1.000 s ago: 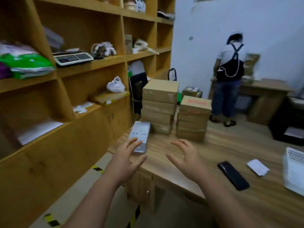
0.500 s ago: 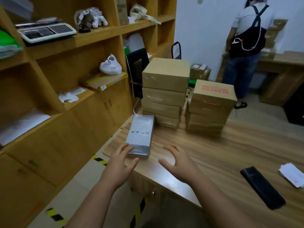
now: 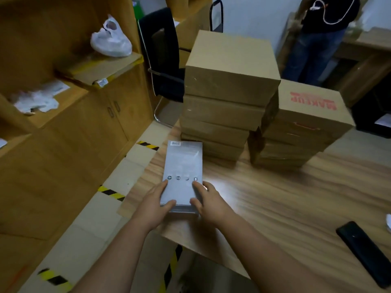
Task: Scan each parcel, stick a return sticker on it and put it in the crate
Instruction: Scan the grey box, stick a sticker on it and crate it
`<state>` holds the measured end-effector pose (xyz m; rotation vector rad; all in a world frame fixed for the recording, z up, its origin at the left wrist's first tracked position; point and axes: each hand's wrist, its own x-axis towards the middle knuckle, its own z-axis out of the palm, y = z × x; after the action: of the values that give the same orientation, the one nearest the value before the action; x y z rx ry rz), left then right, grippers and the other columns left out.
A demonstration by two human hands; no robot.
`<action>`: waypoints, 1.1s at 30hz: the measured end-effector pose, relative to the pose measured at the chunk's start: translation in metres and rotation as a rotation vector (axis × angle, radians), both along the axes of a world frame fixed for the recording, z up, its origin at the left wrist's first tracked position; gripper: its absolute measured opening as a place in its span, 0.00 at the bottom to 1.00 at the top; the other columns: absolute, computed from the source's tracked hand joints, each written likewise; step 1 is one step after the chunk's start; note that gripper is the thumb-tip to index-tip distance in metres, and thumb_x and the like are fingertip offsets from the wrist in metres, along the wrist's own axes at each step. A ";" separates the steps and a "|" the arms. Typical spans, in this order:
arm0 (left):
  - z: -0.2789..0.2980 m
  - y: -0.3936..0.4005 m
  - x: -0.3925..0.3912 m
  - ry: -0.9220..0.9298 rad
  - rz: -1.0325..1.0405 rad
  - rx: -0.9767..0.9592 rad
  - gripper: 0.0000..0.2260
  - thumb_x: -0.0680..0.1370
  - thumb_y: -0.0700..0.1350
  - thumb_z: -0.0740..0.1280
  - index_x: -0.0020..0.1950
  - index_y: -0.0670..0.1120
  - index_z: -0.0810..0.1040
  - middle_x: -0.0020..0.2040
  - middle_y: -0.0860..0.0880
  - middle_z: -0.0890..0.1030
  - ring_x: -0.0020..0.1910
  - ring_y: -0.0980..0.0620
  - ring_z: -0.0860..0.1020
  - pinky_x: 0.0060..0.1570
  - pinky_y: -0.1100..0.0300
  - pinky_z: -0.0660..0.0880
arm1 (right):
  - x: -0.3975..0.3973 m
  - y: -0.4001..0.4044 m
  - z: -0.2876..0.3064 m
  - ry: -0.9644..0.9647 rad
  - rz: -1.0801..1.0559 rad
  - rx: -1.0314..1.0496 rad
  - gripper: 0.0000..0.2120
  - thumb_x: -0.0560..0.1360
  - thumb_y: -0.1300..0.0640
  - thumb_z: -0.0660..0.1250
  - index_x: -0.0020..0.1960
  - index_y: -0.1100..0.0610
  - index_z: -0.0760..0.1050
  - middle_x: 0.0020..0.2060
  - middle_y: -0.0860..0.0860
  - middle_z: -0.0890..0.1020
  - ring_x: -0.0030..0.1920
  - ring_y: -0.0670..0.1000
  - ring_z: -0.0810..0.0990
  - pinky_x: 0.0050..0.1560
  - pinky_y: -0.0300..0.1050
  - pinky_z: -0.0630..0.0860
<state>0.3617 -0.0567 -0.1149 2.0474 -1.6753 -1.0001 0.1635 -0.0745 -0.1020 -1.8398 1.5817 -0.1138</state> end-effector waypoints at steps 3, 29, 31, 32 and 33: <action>0.002 0.008 -0.011 0.053 0.002 -0.007 0.33 0.76 0.53 0.70 0.77 0.55 0.60 0.73 0.53 0.67 0.67 0.51 0.70 0.63 0.50 0.74 | -0.010 0.005 -0.006 -0.071 -0.067 0.022 0.27 0.81 0.48 0.59 0.78 0.47 0.55 0.76 0.48 0.56 0.71 0.51 0.66 0.68 0.43 0.67; 0.007 0.072 -0.355 0.247 -0.343 -0.060 0.38 0.68 0.45 0.79 0.73 0.57 0.64 0.71 0.57 0.69 0.70 0.56 0.68 0.64 0.64 0.65 | -0.362 0.116 0.002 -0.461 -0.562 0.030 0.24 0.79 0.47 0.62 0.74 0.42 0.63 0.62 0.44 0.75 0.55 0.43 0.77 0.51 0.40 0.77; 0.012 0.077 -0.367 0.242 -0.337 -0.147 0.34 0.69 0.44 0.77 0.70 0.58 0.67 0.67 0.57 0.72 0.66 0.59 0.70 0.61 0.66 0.66 | -0.366 0.119 0.003 -0.500 -0.558 0.050 0.25 0.80 0.49 0.62 0.75 0.39 0.60 0.61 0.43 0.75 0.55 0.44 0.76 0.49 0.40 0.76; 0.014 0.078 -0.371 0.217 -0.339 -0.194 0.33 0.68 0.48 0.77 0.70 0.57 0.69 0.67 0.56 0.72 0.65 0.60 0.69 0.64 0.63 0.66 | -0.369 0.120 0.002 -0.555 -0.569 0.075 0.25 0.81 0.51 0.61 0.74 0.36 0.58 0.61 0.43 0.75 0.56 0.45 0.76 0.49 0.40 0.76; 0.017 0.079 -0.373 0.162 -0.357 -0.243 0.33 0.66 0.54 0.76 0.70 0.56 0.70 0.68 0.56 0.71 0.66 0.58 0.68 0.66 0.59 0.66 | -0.373 0.122 0.002 -0.630 -0.583 0.107 0.26 0.81 0.53 0.61 0.73 0.33 0.57 0.59 0.42 0.75 0.57 0.46 0.77 0.50 0.42 0.77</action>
<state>-0.0116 0.0220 -0.0984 1.5068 -2.0032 -0.9788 -0.2100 0.0471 -0.1005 -1.0529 1.5539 -0.7728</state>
